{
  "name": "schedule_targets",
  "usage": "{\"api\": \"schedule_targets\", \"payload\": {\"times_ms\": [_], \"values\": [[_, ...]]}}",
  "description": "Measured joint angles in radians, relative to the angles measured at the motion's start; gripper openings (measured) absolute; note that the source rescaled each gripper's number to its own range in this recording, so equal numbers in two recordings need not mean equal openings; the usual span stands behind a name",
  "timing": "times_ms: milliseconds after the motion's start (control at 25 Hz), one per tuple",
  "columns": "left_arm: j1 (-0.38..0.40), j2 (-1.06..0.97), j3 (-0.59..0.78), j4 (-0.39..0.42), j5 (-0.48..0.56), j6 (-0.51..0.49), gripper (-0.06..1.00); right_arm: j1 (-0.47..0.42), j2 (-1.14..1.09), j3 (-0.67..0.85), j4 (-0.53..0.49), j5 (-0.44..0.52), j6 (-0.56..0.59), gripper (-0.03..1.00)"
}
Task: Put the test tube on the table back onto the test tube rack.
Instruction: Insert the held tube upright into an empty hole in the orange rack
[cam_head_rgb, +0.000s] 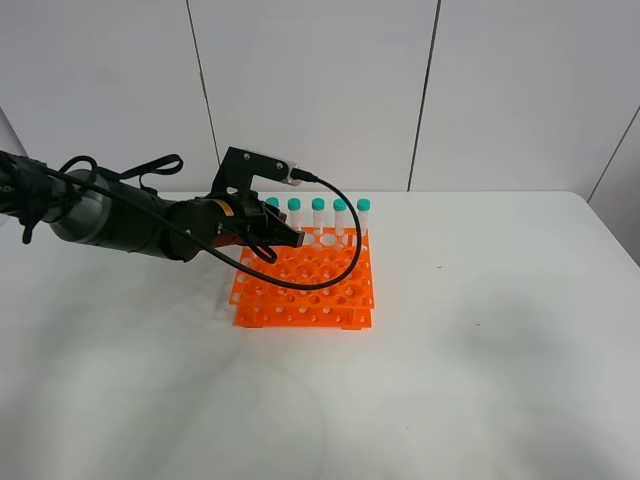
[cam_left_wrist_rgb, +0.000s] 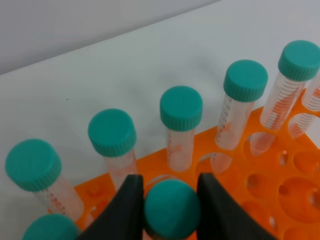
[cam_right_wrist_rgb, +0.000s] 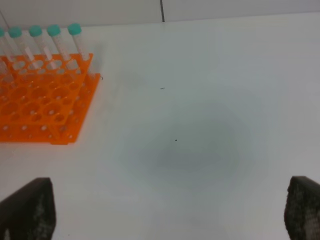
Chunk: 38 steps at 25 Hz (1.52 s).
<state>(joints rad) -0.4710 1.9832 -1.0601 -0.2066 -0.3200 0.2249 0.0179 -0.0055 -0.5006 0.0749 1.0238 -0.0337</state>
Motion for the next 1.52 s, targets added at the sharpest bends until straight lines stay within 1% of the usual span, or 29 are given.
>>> {"api": "schedule_targets", "payload": {"times_ms": [680, 920, 1520], "values": [[0.0, 0.015, -0.001, 0.013, -0.013, 0.003, 0.0, 0.0, 0.0, 0.0, 0.0, 0.0, 0.0, 1.0], [0.0, 0.04, -0.005, 0.019, -0.058, 0.003, 0.0, 0.0, 0.0, 0.0, 0.0, 0.0, 0.0, 1.0], [0.0, 0.042, -0.009, 0.016, -0.06, 0.003, 0.0, 0.0, 0.0, 0.0, 0.0, 0.0, 0.0, 1.0]]}}
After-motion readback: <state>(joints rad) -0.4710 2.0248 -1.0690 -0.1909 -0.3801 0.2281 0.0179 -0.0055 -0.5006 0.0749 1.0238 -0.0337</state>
